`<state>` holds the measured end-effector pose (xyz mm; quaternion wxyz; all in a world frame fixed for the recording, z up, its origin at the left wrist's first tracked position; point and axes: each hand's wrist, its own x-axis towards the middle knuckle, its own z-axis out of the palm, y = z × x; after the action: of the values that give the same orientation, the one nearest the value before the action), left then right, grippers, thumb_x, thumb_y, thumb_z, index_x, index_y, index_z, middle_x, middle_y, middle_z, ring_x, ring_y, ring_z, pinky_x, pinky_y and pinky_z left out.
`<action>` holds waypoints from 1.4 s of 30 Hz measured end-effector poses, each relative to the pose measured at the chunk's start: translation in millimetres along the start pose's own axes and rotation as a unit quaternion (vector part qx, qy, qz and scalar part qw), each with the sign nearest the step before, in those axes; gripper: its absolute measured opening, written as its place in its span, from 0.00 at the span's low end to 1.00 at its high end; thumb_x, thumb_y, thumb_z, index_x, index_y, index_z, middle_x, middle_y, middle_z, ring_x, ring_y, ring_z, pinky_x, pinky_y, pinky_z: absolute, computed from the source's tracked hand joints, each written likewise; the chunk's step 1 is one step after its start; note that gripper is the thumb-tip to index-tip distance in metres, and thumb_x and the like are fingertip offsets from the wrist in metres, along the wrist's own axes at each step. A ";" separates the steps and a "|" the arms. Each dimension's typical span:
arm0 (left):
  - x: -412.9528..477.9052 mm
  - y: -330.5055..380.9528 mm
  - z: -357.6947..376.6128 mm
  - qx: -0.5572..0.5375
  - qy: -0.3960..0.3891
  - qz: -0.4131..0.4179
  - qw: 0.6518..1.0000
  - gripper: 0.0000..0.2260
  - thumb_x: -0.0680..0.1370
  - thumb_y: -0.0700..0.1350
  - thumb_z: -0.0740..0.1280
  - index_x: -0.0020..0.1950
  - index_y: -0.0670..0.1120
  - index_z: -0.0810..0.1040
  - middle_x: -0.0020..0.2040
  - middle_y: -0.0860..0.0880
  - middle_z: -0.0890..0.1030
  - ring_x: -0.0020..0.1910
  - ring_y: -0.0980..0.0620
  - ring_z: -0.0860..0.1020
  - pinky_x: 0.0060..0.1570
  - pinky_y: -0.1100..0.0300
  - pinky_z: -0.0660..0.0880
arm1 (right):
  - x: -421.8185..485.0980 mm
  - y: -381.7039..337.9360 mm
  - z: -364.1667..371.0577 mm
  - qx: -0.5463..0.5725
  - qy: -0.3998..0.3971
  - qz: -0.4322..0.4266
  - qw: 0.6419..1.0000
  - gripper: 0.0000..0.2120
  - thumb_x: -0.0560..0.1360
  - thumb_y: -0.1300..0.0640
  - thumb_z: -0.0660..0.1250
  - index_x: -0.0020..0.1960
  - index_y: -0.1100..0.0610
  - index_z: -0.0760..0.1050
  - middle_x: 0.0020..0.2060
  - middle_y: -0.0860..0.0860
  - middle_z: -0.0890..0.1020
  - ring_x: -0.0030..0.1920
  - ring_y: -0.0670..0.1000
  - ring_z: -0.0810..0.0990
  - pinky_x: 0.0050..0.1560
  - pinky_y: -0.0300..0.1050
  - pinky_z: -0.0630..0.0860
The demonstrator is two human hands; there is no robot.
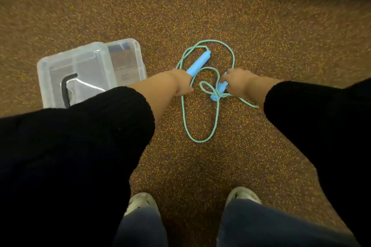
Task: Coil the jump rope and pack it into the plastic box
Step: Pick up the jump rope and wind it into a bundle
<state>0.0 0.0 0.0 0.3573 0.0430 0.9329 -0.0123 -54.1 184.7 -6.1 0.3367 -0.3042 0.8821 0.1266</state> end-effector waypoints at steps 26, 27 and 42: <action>-2.5 -1.4 30.0 -0.062 -0.027 0.007 0.998 0.24 0.80 0.54 0.57 0.71 0.42 0.64 0.67 0.39 0.68 0.67 0.39 0.67 0.66 0.43 0.66 | -6.8 12.0 6.0 -0.213 0.086 -0.004 0.973 0.18 0.79 0.60 0.56 0.68 0.52 0.64 0.62 0.54 0.72 0.65 0.57 0.71 0.70 0.63 0.54; -3.4 -1.5 29.0 -0.061 -0.028 0.006 0.998 0.24 0.80 0.55 0.58 0.71 0.42 0.64 0.67 0.39 0.68 0.67 0.39 0.67 0.66 0.43 0.66 | -8.1 13.6 3.1 -0.217 0.086 -0.001 0.972 0.18 0.79 0.60 0.57 0.68 0.51 0.64 0.63 0.54 0.71 0.64 0.58 0.71 0.70 0.63 0.55; -49.0 14.6 -29.2 -0.088 0.032 0.002 0.996 0.29 0.79 0.55 0.60 0.74 0.42 0.60 0.67 0.40 0.69 0.65 0.39 0.71 0.63 0.46 0.70 | -59.3 16.8 -76.8 -0.246 0.125 -0.047 0.960 0.20 0.80 0.49 0.56 0.69 0.54 0.66 0.61 0.58 0.72 0.63 0.59 0.71 0.65 0.53 0.64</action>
<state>18.2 12.6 54.6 0.3298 0.0137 0.9412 0.0718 -69.4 191.8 91.0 0.1445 -0.4319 0.8436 0.2846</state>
